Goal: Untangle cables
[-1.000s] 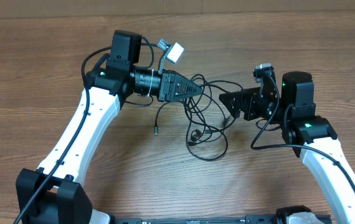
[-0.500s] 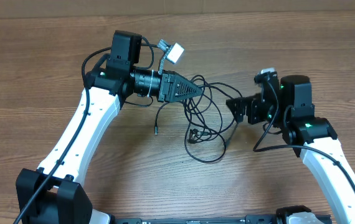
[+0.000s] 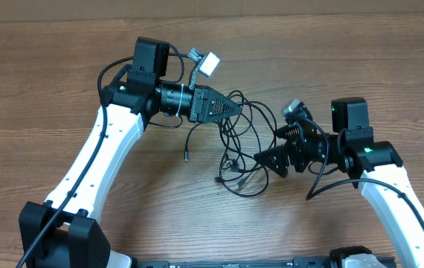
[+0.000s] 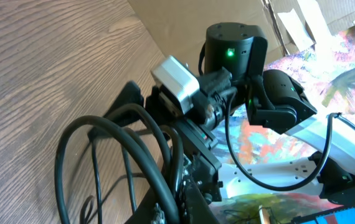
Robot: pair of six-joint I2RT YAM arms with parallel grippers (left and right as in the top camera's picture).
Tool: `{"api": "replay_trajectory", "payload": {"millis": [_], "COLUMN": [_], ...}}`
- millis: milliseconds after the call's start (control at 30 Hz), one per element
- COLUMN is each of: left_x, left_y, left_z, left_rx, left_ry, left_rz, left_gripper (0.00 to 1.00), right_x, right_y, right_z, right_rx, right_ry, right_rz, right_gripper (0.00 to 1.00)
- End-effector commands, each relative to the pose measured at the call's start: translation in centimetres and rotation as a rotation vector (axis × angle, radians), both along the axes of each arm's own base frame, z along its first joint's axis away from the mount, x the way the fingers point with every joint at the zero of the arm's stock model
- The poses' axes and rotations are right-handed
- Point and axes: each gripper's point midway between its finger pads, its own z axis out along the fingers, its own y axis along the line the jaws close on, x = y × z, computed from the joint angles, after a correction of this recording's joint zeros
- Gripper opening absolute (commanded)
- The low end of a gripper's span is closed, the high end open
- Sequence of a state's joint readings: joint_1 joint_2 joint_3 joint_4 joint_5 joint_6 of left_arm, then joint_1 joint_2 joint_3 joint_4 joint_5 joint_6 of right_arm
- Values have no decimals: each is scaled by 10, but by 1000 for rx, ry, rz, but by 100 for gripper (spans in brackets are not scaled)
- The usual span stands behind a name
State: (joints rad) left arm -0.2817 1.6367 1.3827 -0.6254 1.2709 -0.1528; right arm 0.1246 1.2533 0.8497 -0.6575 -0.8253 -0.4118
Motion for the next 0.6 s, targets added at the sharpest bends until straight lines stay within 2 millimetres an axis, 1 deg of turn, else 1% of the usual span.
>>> {"api": "replay_trajectory", "payload": {"millis": [0,167,300,433,500,567], "left_x": [-5,-5,-7,-15,-28,-30], "left_y": [-2,-2,-2,-6,-10,-9], "left_z": [18,18,19,24,36,38], "left_rx": [-19,-19,-25,-56,-121,-137], "left_ry": [-66,-65,-63,-42,-28,-22], "left_rz": [-14,-15,-22,-58,-128,-142], "left_gripper": [4,4,4,4,4,4], "right_x": [-10,-15,-9,-6,-4,-4], "right_y": [9,17,20,20,20,20], "right_z": [8,21,29,32,33,33], "right_rx": [55,137,158,160,161,161], "right_ry": [-43,-59,-110,-139,-152,-152], "right_rz": [101,148,158,161,162,162], "right_gripper": [100,100,98,93,89,84]}}
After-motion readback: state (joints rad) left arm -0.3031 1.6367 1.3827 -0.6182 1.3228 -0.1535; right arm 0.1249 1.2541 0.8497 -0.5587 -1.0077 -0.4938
